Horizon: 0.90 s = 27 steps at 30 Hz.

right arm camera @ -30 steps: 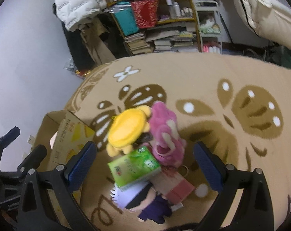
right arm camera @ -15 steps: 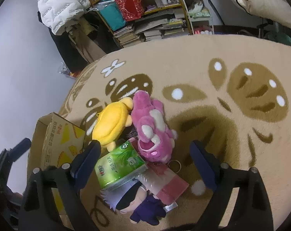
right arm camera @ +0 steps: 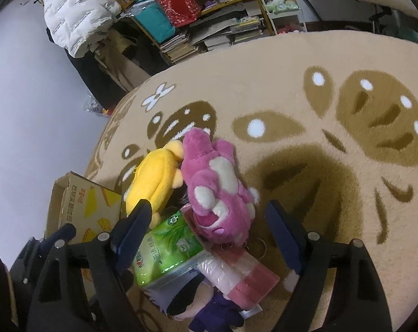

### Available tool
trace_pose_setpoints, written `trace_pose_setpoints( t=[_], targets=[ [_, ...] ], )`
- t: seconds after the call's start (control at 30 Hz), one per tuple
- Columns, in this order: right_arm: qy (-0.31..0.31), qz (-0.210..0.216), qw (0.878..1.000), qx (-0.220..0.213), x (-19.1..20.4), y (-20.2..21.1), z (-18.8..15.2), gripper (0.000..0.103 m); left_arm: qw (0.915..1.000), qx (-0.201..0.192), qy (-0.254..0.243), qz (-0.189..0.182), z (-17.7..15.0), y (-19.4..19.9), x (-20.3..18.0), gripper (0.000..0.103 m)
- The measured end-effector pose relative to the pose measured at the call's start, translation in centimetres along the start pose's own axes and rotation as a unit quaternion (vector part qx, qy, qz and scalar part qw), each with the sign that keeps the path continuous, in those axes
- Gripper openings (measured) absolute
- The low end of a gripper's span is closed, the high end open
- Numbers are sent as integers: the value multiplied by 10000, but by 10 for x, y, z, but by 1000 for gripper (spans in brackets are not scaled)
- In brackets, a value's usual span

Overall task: Organize soft objects
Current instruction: 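Close left gripper on green tissue pack while right gripper closes on pink bear plush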

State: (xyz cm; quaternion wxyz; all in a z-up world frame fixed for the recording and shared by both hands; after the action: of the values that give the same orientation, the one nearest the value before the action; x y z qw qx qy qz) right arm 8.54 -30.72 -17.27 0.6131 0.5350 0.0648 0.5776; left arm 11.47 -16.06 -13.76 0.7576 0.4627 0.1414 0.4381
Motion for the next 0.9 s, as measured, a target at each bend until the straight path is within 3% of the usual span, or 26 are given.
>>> trace_pose_setpoints(
  t=[0.4,0.47,0.9],
  targets=[
    [-153,111,9995,270,-12,-24,-3,77,9993,174,-332,12,-4,-23,-18,102],
    [-145,117,9993,317,-13,-28,-3,72,9993,211,-324,-4,-5,-27,-19,102],
    [-98,-6,9990,428,-16,-41,-7,65,9992,322,-209,-148,-10,-42,-22,102]
  ],
)
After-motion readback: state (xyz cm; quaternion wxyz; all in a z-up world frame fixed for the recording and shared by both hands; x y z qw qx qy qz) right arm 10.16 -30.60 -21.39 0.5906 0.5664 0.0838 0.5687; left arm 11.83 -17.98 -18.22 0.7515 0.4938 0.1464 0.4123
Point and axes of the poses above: each gripper's, at about its wrist camera, not at the fingertips, and y roughly against the way its jaws point, x to its left, z to its top, the point moved 5 cm from there along -y, roughly the way its jaws point, and after that the axes turned 4 degrees about z, right-handed, at the moved point
